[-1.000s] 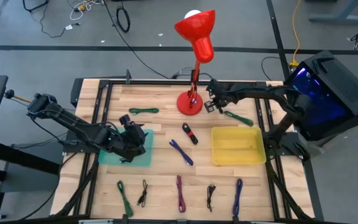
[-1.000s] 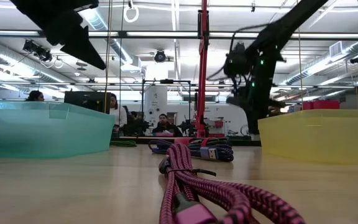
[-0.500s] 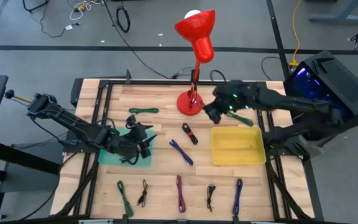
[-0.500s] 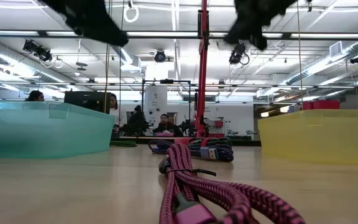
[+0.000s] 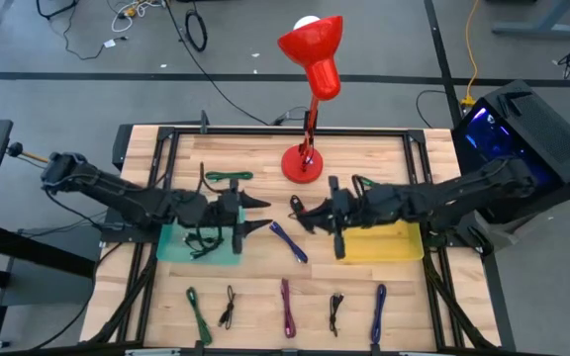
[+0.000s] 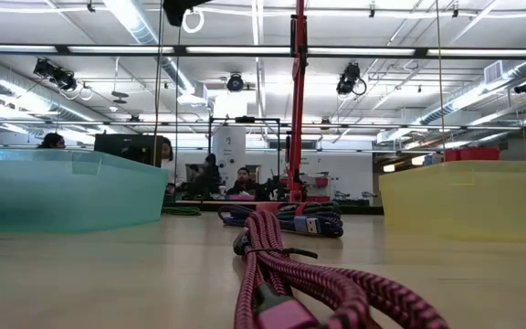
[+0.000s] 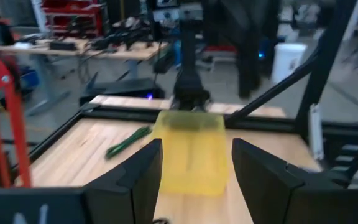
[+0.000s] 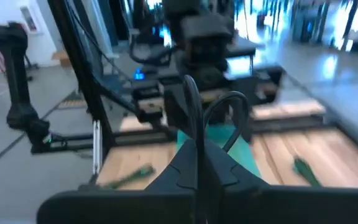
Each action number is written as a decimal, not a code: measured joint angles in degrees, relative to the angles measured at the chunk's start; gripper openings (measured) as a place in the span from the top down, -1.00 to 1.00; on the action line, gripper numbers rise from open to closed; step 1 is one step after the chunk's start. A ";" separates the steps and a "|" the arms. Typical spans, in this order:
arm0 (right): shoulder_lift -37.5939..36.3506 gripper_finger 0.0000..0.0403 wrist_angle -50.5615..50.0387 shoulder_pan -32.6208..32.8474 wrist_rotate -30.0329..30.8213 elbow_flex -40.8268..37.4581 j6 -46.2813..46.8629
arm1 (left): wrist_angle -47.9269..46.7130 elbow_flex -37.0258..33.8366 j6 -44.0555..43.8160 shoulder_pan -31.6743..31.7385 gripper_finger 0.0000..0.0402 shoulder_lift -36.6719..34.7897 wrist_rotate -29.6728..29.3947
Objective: Pick & Place USB Port
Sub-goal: Put the black charger cable into the green bin, then put the green cable into the yellow bin
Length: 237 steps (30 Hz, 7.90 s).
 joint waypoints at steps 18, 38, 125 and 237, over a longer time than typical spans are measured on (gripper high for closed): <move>8.05 1.00 17.99 -2.21 1.85 -0.01 -9.15 | 6.44 0.00 -0.63 3.62 0.01 0.02 13.77; 10.47 1.00 20.99 -2.65 0.52 0.01 -10.91 | 18.57 -0.04 -0.09 6.72 0.36 7.89 22.33; 2.99 0.61 -13.81 -6.41 19.87 -0.67 4.71 | -76.49 6.10 -5.90 21.01 -0.16 -4.96 -16.79; 11.04 -0.16 32.59 -9.20 2.20 -6.70 -5.17 | 11.30 -9.48 3.89 18.53 0.94 -4.44 29.85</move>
